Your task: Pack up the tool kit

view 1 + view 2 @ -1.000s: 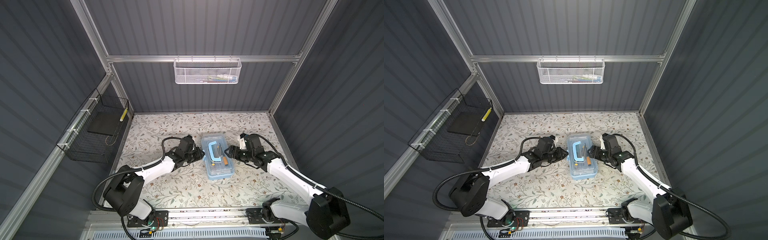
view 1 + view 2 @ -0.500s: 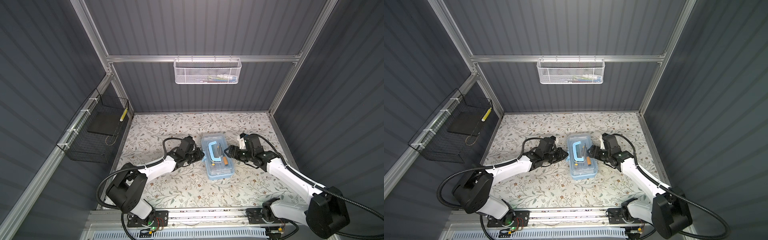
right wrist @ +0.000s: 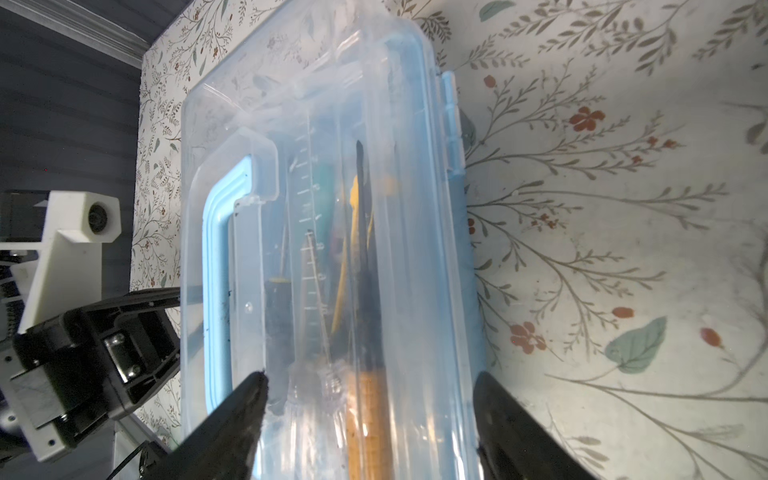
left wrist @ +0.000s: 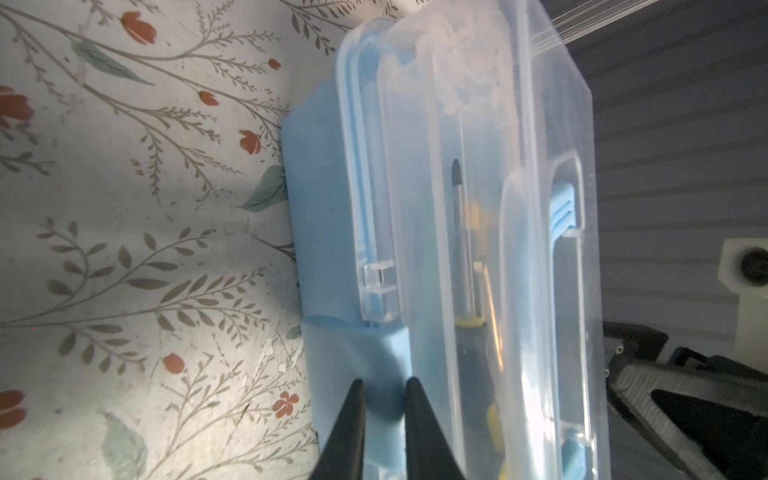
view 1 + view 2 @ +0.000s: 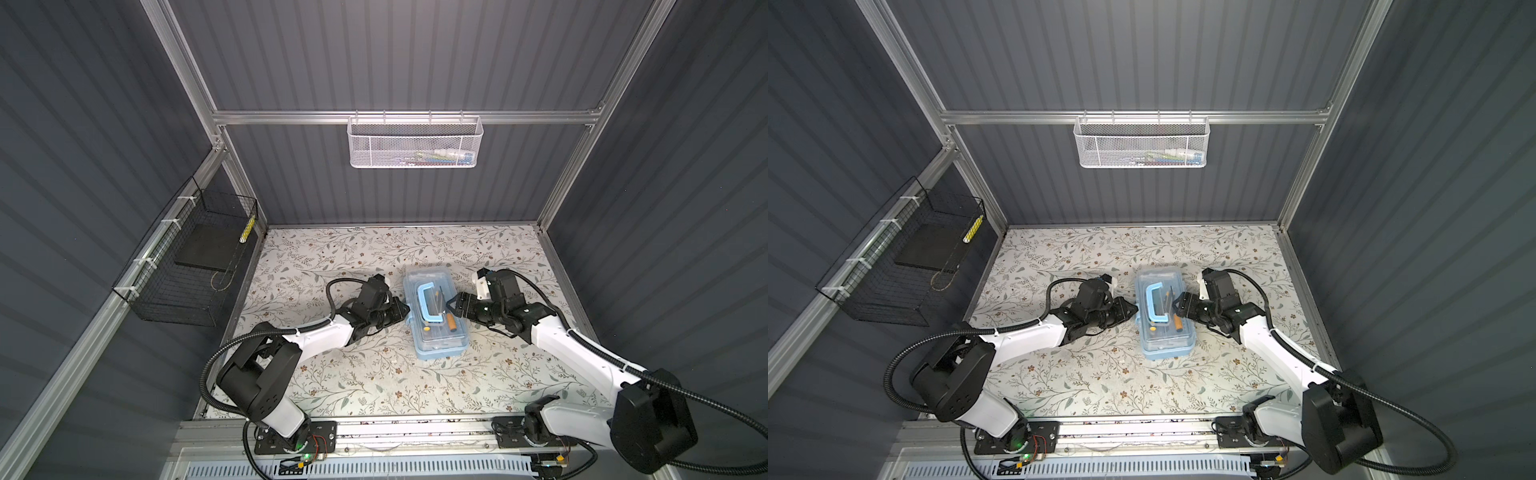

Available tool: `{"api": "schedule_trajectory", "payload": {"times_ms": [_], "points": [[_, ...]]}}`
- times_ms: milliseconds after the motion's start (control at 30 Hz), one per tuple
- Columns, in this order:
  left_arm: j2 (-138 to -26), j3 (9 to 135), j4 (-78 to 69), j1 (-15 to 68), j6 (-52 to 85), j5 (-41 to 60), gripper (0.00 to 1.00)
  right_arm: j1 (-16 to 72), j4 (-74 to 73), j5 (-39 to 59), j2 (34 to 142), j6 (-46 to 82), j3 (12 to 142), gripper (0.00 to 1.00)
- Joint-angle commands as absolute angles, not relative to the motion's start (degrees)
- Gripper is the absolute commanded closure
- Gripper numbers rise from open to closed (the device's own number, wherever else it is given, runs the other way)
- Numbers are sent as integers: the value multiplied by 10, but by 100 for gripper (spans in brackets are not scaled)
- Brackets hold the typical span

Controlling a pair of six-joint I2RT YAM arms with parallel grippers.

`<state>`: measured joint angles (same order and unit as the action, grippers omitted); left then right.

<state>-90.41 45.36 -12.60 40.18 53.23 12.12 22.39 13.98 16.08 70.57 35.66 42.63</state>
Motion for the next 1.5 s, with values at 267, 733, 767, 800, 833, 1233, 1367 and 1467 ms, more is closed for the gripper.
{"api": "schedule_trajectory", "payload": {"times_ms": [267,733,767,800,833,1233,1367,1467], "points": [[-948,398,-208,428,540,143,71,236,76,230,688,404,347,24],[-1012,332,-415,458,587,147,68,242,-21,257,700,421,283,24],[-1021,320,-447,460,599,147,67,242,-32,261,706,422,281,24],[-1030,311,-476,463,607,146,67,242,-43,269,710,422,278,24],[-1044,303,-510,468,619,144,67,242,-59,278,717,427,272,24],[-1174,248,-772,489,717,116,67,243,-147,312,749,448,236,25],[-1091,242,-659,470,682,99,62,243,-136,304,738,460,240,25],[-1023,243,-554,439,653,89,50,245,-122,280,732,489,240,25]]}}
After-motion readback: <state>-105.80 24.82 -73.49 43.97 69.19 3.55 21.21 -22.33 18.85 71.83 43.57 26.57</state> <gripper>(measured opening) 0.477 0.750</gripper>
